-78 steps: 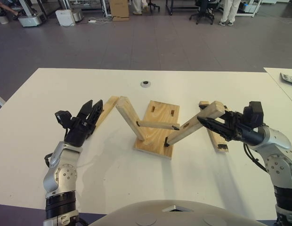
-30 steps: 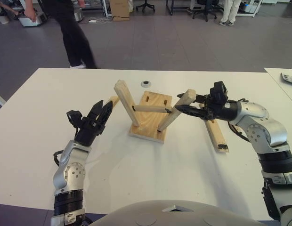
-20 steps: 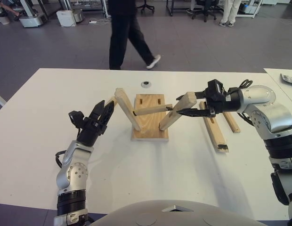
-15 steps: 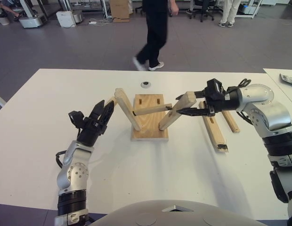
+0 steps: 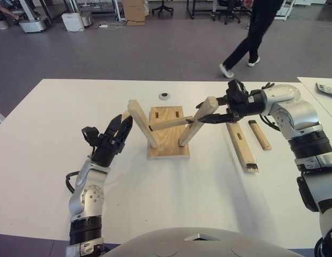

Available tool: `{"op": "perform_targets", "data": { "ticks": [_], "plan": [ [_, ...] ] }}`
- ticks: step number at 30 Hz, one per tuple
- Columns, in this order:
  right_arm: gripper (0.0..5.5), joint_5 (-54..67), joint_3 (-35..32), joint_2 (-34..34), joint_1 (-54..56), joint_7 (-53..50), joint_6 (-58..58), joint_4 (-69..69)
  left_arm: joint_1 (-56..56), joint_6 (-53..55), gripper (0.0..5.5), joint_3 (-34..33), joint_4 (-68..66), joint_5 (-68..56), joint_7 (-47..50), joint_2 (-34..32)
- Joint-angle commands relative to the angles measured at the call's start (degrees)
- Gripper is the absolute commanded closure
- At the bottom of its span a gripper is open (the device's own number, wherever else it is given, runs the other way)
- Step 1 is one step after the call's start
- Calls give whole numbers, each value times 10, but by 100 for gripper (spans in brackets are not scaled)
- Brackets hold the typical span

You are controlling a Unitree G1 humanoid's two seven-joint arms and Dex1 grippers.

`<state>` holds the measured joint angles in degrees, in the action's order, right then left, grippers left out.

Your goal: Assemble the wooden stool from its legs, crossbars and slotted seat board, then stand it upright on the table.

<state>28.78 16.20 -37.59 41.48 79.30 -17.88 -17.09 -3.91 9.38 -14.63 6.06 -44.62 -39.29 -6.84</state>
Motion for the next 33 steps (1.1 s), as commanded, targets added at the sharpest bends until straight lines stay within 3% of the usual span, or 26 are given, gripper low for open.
{"op": "perform_targets", "data": {
  "ticks": [1,4,12,19,24,27,30,33],
  "plan": [
    [343,-78,59,19,-46,-13,-31,-40,0,-4,196,6,3,8,3,4],
    [343,-87,63,24,-48,-9,-28,-48,1,-3,196,8,3,8,3,4],
    [161,-106,20,28,-74,-15,-13,-30,1,-1,196,9,4,6,5,3],
    [161,-52,-58,-10,-192,-46,-90,120,-3,1,196,25,17,16,-6,-3],
    [161,15,-258,-14,-173,-179,-96,139,-29,48,196,15,36,-16,-30,-43],
    [161,37,-335,1,-130,-285,-86,195,-39,58,196,24,51,-17,-32,-43],
    [161,27,-340,38,-97,-423,-105,316,-45,61,196,35,62,-17,-33,-42],
    [161,41,-282,110,-98,-538,-153,449,-49,55,196,39,61,-13,-32,-39]
  ]
}}
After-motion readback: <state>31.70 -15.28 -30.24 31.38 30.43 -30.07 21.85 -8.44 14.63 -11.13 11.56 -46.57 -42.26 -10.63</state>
